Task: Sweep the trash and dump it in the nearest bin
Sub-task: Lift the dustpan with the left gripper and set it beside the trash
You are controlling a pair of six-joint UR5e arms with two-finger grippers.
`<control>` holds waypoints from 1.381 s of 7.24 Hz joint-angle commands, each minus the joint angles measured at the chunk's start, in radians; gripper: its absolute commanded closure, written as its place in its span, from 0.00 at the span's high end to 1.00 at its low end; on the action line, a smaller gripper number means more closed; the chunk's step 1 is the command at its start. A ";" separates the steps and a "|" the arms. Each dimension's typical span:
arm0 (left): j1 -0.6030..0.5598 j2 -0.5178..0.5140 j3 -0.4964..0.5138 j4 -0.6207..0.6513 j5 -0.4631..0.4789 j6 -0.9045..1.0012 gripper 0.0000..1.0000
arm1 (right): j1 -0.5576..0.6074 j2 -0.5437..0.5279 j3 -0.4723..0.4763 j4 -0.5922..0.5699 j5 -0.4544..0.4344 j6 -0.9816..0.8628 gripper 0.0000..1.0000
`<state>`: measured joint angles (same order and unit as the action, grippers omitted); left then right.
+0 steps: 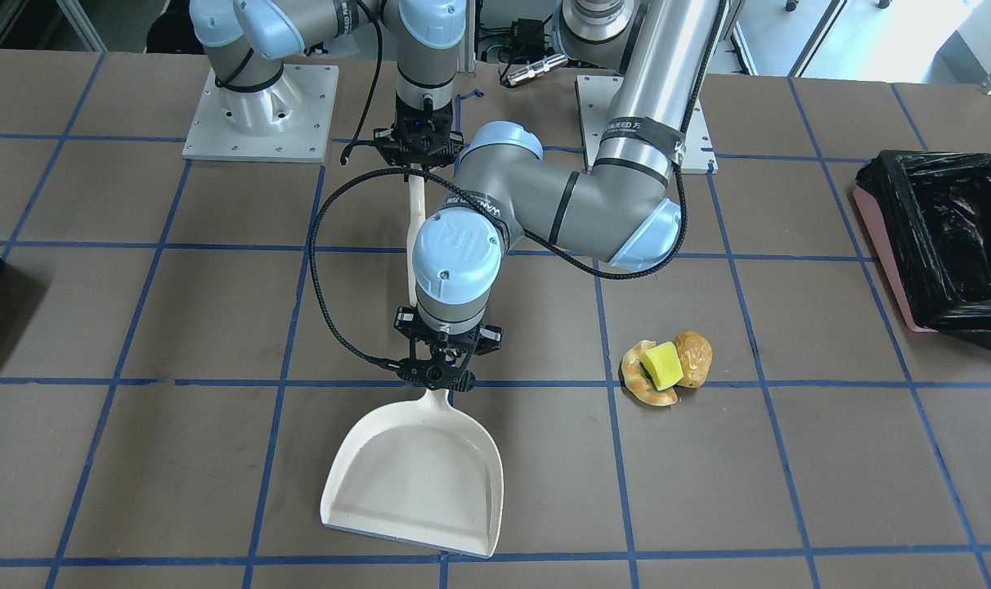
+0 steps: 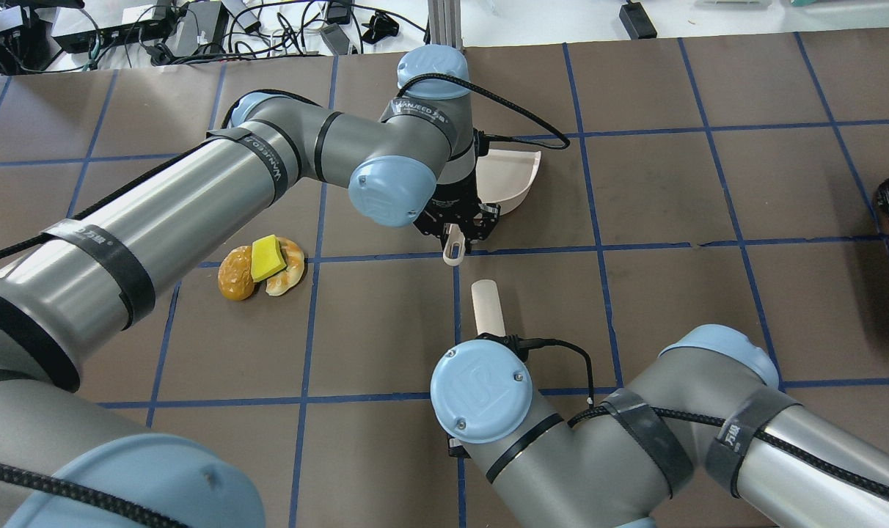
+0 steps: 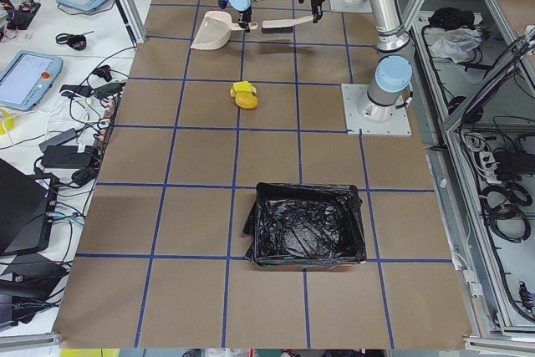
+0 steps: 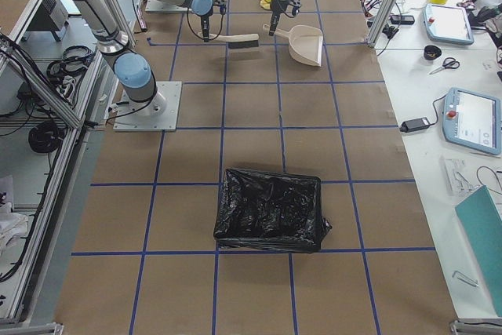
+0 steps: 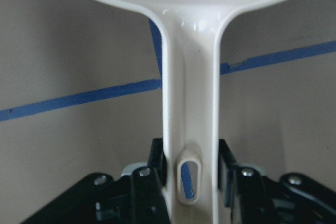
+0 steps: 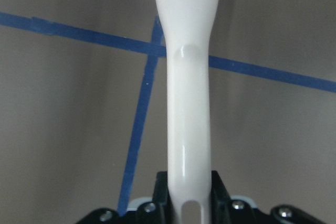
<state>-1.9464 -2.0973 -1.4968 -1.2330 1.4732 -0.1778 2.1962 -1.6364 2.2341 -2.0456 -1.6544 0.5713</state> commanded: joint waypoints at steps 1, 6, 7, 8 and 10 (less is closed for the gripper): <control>0.010 0.034 0.032 -0.023 0.009 0.012 0.00 | -0.013 -0.011 0.004 0.022 -0.004 0.155 0.00; 0.243 0.143 0.102 -0.172 0.124 0.420 0.00 | -0.045 -0.010 -0.008 -0.028 -0.002 0.274 0.00; 0.320 0.179 0.090 -0.209 0.150 0.567 0.00 | -0.068 -0.005 -0.019 -0.024 -0.001 0.268 0.00; 0.404 0.213 0.083 -0.258 0.174 0.768 0.00 | -0.075 -0.003 -0.021 -0.025 0.008 0.259 0.00; 0.612 0.264 0.072 -0.302 0.177 1.135 0.00 | -0.075 0.006 -0.022 -0.024 0.004 0.251 0.00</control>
<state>-1.4557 -1.8634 -1.4171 -1.5088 1.6456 0.7299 2.1234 -1.6341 2.2138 -2.0693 -1.6515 0.8199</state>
